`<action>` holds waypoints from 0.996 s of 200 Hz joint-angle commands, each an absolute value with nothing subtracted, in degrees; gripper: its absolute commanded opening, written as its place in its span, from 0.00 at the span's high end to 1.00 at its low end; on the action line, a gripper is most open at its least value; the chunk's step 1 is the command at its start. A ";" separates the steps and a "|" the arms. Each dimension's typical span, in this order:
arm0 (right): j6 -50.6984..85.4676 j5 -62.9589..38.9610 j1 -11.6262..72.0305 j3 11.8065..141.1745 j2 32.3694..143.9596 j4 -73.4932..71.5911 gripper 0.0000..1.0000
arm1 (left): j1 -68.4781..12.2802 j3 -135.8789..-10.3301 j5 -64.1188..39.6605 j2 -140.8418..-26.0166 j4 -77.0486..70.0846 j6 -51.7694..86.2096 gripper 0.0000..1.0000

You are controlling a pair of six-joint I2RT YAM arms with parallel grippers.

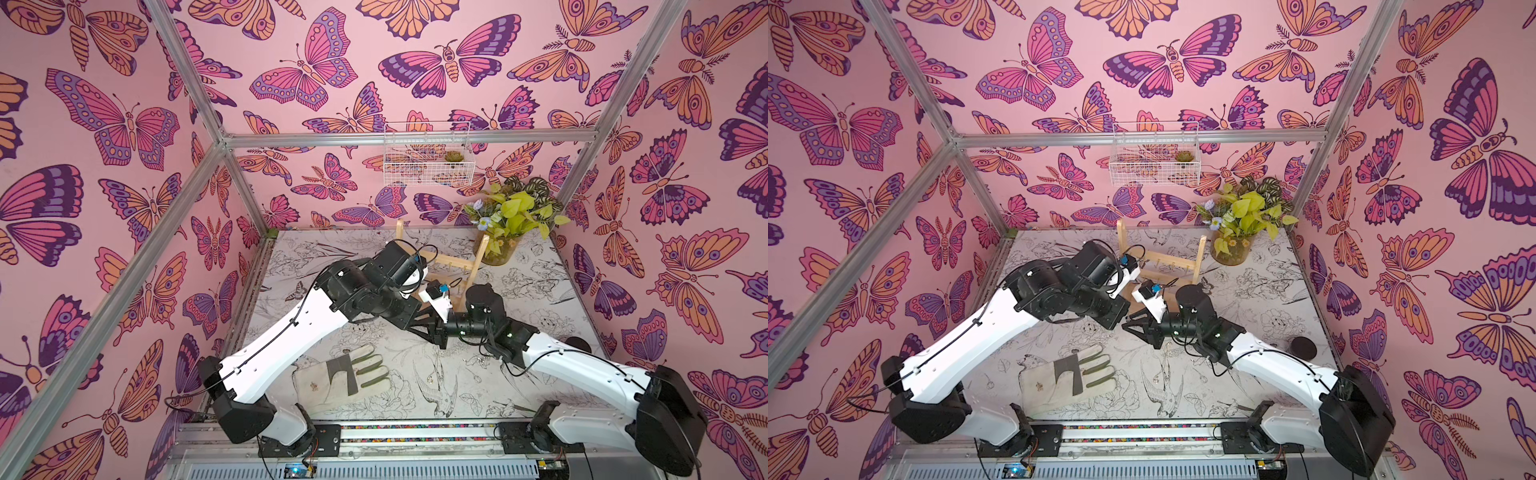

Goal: Hang the necklace on the jewelry display stand
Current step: Adjust the necklace.

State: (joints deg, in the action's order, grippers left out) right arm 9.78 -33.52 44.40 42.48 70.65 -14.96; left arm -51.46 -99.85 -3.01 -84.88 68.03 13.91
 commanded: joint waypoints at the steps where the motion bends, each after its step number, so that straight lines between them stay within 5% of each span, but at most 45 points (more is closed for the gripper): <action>1: 9.16 -34.44 44.82 42.80 71.50 -16.51 0.74 | -51.59 -101.51 -2.08 -85.02 69.52 13.12 1.00; 199: 9.82 -34.27 44.89 40.52 70.51 -18.75 0.87 | -50.54 -102.51 -0.96 -85.23 69.86 13.52 1.00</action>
State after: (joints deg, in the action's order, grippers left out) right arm 9.85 -33.54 44.40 40.97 71.16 -17.10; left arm -50.89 -101.67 -1.26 -84.88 68.88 13.93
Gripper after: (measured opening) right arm 0.133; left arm 0.040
